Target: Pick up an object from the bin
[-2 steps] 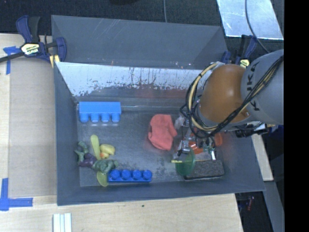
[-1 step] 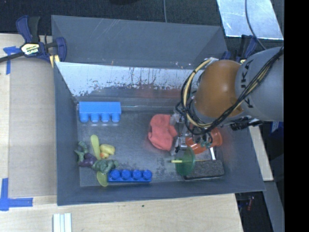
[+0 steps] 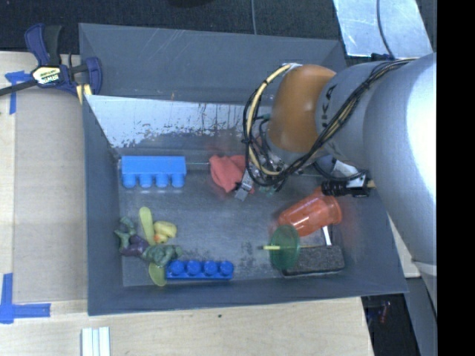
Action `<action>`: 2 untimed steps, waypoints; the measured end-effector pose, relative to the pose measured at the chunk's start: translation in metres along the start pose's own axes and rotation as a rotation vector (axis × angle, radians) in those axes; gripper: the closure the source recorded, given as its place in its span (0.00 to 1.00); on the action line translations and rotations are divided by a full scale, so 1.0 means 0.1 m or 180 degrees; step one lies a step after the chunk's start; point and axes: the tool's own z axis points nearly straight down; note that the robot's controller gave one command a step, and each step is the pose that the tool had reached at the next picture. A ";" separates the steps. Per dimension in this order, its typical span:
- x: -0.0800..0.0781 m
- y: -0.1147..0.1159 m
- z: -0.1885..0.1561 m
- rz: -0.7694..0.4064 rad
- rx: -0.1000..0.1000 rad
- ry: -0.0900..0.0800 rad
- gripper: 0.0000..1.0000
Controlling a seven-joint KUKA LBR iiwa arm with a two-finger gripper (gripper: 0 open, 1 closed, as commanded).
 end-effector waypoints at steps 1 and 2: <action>0.00 0.00 0.00 -0.0003 -0.0002 0.0000 1.00; 0.06 0.12 -0.01 -0.0119 0.0000 -0.0010 1.00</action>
Offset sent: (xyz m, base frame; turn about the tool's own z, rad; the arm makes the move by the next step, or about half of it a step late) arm 0.0001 0.0230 0.0001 -0.0571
